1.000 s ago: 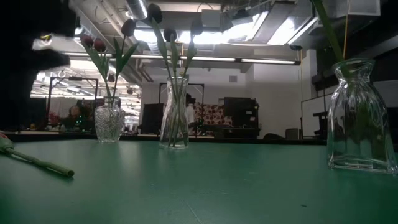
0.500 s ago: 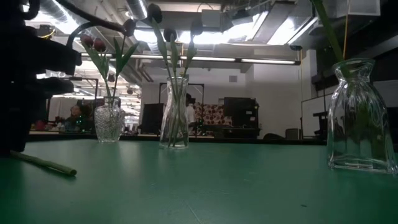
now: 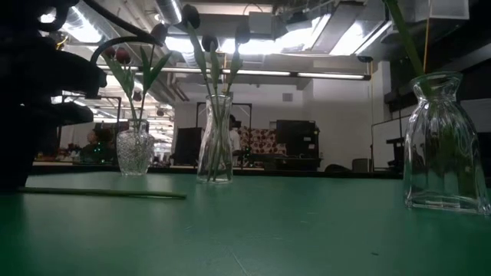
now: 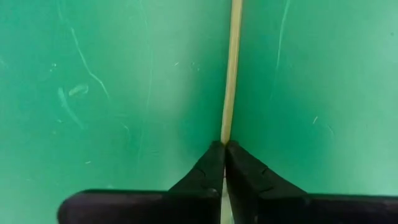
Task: Sort flowers into vase by color
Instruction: Put the pink tulip into the bottom transparent vase
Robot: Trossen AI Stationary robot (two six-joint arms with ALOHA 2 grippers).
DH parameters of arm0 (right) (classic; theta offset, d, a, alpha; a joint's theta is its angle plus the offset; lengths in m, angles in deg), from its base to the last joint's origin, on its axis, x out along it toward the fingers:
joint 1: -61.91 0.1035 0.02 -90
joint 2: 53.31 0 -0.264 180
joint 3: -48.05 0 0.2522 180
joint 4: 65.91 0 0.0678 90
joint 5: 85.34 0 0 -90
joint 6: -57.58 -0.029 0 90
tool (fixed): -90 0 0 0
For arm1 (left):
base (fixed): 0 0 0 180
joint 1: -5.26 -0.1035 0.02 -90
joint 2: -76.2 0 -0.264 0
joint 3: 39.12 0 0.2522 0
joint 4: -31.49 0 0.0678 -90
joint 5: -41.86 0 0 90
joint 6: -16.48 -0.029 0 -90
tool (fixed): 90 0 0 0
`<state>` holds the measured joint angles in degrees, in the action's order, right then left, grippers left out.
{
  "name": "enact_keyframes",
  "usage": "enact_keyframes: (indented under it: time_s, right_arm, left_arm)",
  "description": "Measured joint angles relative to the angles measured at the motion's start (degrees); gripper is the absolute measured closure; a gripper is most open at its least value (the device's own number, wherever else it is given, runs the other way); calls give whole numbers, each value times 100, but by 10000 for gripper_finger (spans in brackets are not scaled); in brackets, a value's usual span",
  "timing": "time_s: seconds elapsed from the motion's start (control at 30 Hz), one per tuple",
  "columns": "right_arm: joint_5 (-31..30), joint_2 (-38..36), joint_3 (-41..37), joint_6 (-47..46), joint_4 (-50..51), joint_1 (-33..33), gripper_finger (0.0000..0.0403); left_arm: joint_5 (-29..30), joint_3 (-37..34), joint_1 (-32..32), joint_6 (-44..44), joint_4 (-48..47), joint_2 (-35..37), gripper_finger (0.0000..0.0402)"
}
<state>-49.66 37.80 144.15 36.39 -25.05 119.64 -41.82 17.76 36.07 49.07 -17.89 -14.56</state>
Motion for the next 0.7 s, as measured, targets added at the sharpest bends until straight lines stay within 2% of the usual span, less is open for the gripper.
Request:
enact_keyframes:
  time_s: [0.2, 0.47, 0.7]
  right_arm:
    - [0, 0, 1, -98, -1, 0, 285]
    - [128, 2, 1, -103, 1, 0, 285]
    - [149, 2, 1, -103, 3, 0, 285]
  left_arm:
    - [55, 425, 32, 140, -414, -65, 399]
    - [343, 1444, 33, 126, -1065, -51, 401]
    - [683, 2382, 140, -179, -2066, -46, 401]
